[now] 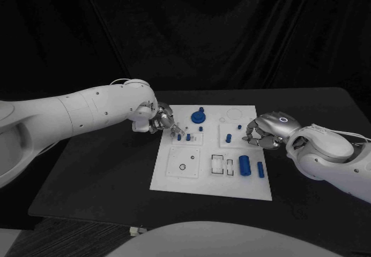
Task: Assemble the parts on the task board
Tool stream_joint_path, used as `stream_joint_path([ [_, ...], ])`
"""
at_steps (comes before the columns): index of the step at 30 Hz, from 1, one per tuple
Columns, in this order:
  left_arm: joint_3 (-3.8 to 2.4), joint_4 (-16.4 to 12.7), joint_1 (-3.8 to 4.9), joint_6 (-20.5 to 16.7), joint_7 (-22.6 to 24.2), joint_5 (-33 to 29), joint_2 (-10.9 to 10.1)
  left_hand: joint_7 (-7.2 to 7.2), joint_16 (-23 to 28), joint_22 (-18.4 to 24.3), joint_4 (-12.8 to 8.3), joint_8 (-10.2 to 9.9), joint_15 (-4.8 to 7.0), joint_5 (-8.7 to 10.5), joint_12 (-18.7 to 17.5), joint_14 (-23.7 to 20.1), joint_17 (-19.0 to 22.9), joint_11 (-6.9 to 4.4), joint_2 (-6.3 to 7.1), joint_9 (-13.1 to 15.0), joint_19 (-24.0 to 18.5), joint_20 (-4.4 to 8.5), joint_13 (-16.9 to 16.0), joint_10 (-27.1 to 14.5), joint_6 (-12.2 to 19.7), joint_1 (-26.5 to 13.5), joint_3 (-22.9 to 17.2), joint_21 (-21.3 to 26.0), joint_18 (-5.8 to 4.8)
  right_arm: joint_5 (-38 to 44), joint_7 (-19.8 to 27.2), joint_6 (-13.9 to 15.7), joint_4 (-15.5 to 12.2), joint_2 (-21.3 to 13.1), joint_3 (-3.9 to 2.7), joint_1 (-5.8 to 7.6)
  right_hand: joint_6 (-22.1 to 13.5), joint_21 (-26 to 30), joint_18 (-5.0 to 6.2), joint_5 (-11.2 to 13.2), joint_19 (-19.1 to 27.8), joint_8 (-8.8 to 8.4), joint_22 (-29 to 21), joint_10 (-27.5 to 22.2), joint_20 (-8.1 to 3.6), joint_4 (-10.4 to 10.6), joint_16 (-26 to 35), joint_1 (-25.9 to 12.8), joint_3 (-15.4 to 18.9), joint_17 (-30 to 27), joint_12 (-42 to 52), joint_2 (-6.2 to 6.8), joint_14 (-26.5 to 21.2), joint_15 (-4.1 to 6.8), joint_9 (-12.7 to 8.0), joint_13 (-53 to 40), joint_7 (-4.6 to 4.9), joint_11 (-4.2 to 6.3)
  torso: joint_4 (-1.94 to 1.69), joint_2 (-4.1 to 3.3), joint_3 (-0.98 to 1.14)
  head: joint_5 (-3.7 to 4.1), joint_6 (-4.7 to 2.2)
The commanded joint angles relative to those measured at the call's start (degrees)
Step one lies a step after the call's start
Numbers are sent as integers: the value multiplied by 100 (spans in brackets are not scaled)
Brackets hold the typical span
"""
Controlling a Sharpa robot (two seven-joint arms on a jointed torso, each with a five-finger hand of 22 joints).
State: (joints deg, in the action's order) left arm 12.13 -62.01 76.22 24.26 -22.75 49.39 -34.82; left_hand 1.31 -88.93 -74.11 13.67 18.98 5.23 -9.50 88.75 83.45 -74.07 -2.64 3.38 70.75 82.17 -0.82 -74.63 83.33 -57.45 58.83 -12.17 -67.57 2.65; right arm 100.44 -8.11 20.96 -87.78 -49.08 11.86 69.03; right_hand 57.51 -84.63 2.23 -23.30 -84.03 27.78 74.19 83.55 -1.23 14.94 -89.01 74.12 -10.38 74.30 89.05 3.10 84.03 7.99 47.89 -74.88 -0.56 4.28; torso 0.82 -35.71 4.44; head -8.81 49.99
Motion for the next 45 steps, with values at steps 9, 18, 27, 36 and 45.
stream_joint_path([
  [9,-4,-477,213,-1244,1373,-9,-378,-62,-107,-1078,284,281,76,360,125,655,-1593,-58,-80,266,149,26,-1537,667,-23,-73,722,-248,123,13,-124,-36,8,-16,-4,-15,-66,112,-51,-138,-253,-168,1351,645,-5,10,36,126,-288,1234,95,22,530,-8,29,-1512,15,-19,3,1,3,-6,1],
  [18,-2,-858,295,-2788,3683,10,-684,249,-37,-1033,-389,-436,-126,-1134,-7,614,-1512,203,-208,-316,-83,-102,-1466,581,994,1817,343,-63,137,13,-128,127,-242,-186,-4,-13,-66,110,-52,-138,-255,-171,1352,645,-4,10,44,126,-292,1216,95,21,527,-9,30,-1512,16,-20,-1,-4,0,23,1],
  [27,1,-1048,258,-3949,5071,1635,-760,629,1199,-804,-598,-1052,-565,-373,-3691,-806,-253,600,91,-1630,-958,-367,159,-3051,1247,2791,-387,718,220,13,32,773,-742,-553,-5,8,-64,96,-56,-139,-262,-171,1357,645,-4,7,35,128,-291,1238,95,28,531,-10,31,-1512,15,-21,7,4,6,28,1],
  [36,1,-798,23,-4454,5012,2996,-497,267,511,-1149,-295,-1552,-297,-44,-7473,259,-729,497,795,-4225,29,-378,4546,-3845,923,2813,-1089,-944,66,13,213,1303,-1116,-801,-6,70,-40,69,-63,-210,-279,-172,1367,645,-1,3,24,135,-293,1265,95,64,537,-14,36,-1512,17,-26,4,-2,-6,63,1],
  [45,1,-538,-202,-4355,4311,4341,-234,301,460,-1169,-373,-1529,-246,183,-7618,323,-733,460,720,-4921,144,-292,5351,-3653,783,2612,-597,-991,44,13,249,1443,-1284,-886,-6,117,-38,71,-63,-237,-278,-177,1366,645,-1,5,26,135,-292,1258,95,81,536,-15,35,-1512,19,-28,8,-9,-10,67,1],
])
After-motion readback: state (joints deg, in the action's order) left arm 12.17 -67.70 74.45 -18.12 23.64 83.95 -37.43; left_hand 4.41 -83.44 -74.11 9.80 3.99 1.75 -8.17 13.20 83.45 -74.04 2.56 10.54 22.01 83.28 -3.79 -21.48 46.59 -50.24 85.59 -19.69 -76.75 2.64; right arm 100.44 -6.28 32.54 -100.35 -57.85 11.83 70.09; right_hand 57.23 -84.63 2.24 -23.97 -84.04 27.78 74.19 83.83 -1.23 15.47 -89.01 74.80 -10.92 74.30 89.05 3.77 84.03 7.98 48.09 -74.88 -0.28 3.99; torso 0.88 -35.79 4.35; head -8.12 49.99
